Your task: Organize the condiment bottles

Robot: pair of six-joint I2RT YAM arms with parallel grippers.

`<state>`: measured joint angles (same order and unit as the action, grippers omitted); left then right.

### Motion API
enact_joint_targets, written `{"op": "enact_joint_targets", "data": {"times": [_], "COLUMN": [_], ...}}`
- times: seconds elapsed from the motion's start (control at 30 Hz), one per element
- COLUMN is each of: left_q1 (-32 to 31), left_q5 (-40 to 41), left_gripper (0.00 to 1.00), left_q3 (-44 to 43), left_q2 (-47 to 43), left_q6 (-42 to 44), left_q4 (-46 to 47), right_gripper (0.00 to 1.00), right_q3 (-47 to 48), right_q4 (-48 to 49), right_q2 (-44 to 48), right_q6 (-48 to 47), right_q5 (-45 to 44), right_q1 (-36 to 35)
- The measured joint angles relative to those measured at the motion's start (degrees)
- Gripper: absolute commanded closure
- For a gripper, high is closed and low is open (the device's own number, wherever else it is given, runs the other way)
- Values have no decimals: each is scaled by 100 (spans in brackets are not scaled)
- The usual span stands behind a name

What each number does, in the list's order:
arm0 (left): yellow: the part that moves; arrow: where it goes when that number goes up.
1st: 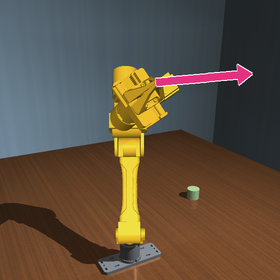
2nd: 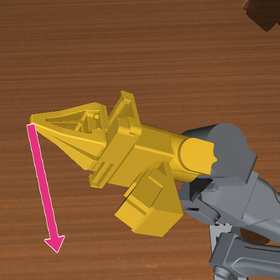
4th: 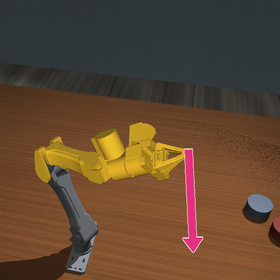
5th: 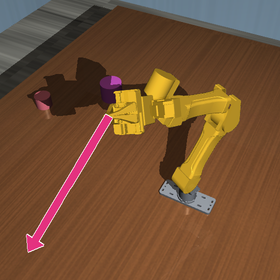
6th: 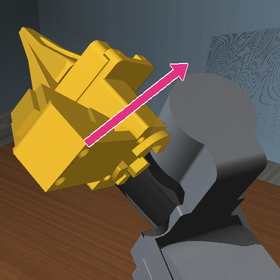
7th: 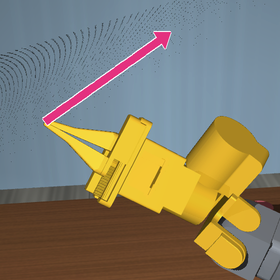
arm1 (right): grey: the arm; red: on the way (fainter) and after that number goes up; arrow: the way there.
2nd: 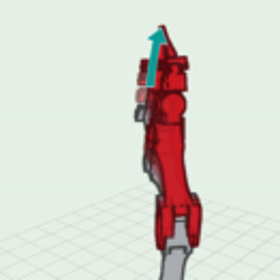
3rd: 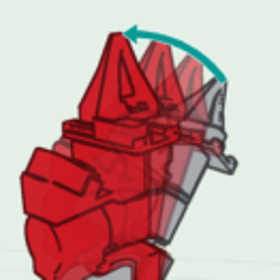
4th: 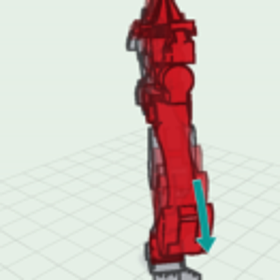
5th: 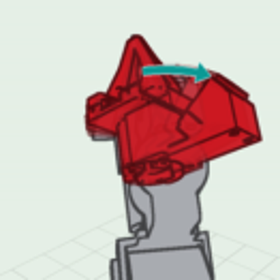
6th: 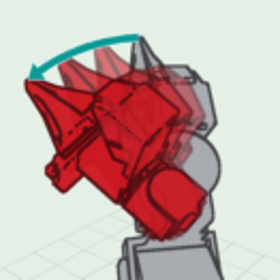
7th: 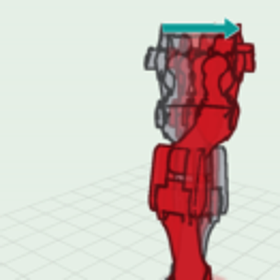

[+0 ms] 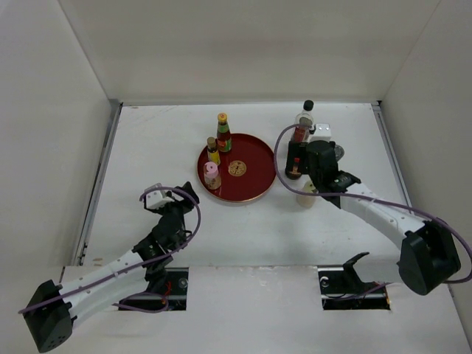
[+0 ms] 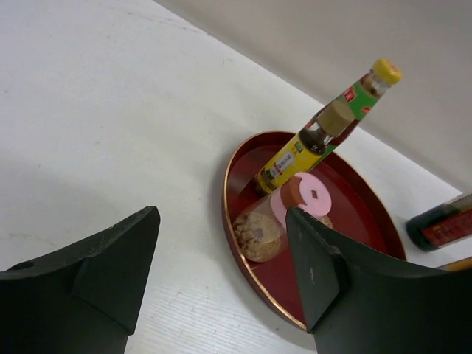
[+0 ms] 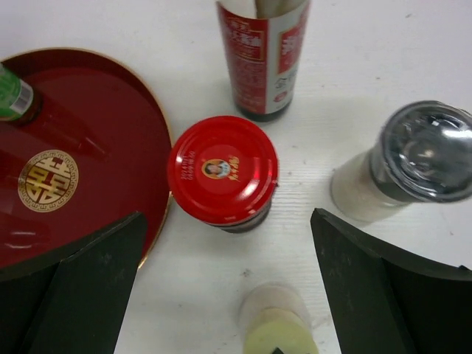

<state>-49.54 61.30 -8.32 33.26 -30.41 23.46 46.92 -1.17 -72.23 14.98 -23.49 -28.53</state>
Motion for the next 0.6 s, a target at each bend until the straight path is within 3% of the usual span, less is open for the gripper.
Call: {"op": "enact_joint_targets", "data": {"times": [0.6], "left_q1": [2], "left_q5": [50], "left_gripper": [24], "left_q3": [352], "left_q2": [286], "left_q6": [-28], "left_q4": [789], "right_gripper": [0], "right_q3": [960], "right_q4": [-22], "right_q2": [-1585], "right_q6": [-214], "right_q5": [13], "right_q1": [120]}}
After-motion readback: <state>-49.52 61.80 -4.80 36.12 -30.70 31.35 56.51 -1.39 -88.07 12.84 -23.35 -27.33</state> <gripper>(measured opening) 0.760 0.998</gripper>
